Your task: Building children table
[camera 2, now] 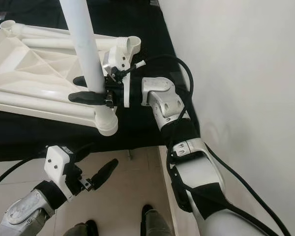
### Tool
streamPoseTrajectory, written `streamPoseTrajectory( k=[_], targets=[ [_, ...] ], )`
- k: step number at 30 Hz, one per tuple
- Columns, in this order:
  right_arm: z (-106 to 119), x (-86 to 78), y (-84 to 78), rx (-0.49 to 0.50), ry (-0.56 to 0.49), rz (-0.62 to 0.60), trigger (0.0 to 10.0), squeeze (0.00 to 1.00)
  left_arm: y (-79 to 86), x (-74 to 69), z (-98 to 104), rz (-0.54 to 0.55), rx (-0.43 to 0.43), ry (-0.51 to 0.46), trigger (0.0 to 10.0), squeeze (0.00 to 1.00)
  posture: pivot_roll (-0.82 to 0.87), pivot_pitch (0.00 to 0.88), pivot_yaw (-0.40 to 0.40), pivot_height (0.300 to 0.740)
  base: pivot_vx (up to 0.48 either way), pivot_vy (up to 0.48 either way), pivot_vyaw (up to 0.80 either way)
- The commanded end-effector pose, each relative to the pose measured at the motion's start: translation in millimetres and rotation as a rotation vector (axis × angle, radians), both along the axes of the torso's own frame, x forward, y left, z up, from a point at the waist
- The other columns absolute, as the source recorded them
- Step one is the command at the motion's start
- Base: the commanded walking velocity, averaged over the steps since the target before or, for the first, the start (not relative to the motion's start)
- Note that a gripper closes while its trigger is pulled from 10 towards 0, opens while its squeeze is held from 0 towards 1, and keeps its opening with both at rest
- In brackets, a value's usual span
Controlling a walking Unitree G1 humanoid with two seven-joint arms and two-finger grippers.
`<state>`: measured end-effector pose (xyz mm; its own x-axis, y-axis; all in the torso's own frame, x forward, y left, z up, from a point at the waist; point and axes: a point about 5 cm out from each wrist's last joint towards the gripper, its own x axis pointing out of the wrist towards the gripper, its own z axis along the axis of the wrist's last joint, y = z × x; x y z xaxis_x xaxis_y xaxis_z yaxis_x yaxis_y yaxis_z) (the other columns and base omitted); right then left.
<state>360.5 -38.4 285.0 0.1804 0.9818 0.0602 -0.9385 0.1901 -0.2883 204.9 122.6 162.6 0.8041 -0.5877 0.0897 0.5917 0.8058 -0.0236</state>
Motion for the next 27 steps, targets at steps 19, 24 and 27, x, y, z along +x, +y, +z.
streamPoseTrajectory(
  k=[19, 24, 27],
  targets=[
    [-36.6, -21.2, 23.8, 0.245, 0.142, -0.809, 10.0, 0.0, -4.2, 9.5, -3.1, 0.015, -0.008, -0.012, 10.0, 0.0, 0.0, 0.249, -0.086, 0.74, 0.0, 0.0, 0.0],
    [-23.1, -34.1, 33.9, 0.276, 0.163, -0.615, 10.0, 1.0, -4.0, 10.6, -2.6, 0.022, -0.008, -0.017, 10.0, 0.0, 0.0, 0.251, -0.087, 0.74, 0.0, 0.0, 0.0],
    [-19.5, -38.2, 35.3, 0.279, 0.173, -0.546, 10.0, 1.0, -4.1, 10.5, -2.4, 0.022, -0.009, -0.017, 10.0, 0.0, 0.0, 0.251, -0.087, 0.74, 0.0, 0.0, 0.0]
  ],
)
